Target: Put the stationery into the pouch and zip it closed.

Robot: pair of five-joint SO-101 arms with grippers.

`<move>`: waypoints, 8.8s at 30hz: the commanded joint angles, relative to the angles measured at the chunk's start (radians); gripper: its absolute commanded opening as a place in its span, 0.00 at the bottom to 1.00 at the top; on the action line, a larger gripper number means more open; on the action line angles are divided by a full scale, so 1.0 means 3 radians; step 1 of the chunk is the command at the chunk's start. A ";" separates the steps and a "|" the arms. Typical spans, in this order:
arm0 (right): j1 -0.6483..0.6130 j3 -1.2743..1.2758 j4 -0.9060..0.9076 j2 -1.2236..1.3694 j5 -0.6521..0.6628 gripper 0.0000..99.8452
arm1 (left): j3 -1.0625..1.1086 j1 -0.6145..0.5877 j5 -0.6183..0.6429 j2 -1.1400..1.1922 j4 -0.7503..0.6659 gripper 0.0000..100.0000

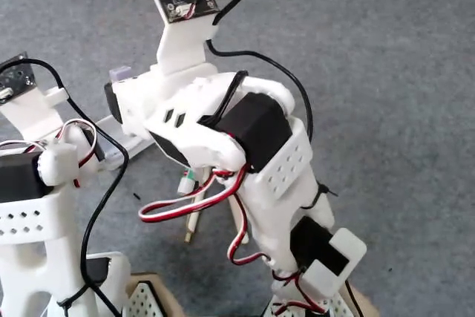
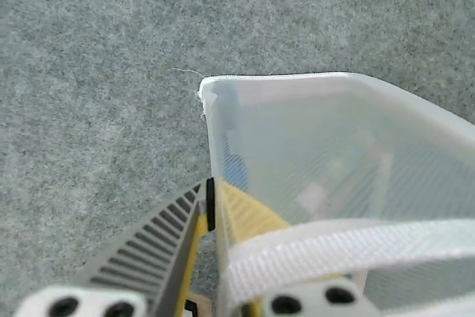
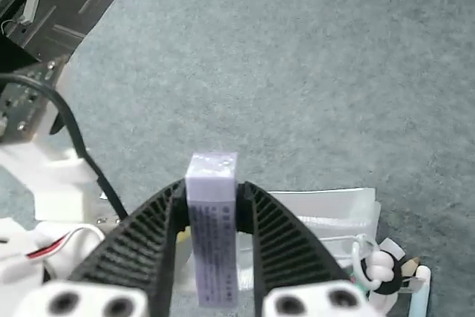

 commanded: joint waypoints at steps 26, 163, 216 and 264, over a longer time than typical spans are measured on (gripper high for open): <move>0.0026 0.0396 -0.0450 -0.0079 0.0593 0.01 | 0.0105 -0.0141 -0.0005 0.0015 -0.0026 0.03; -0.0394 0.1179 0.0159 -0.0775 0.4501 0.12 | 0.0407 -0.0090 -0.0905 0.0005 0.0026 0.03; 0.1417 0.1123 0.0138 -0.0647 0.3463 0.16 | 0.0407 -0.0652 -0.0880 0.0015 0.0015 0.03; 0.1064 0.3230 -0.0604 0.0320 0.2445 0.20 | 0.0437 -0.0790 -0.0880 0.0010 -0.0031 0.03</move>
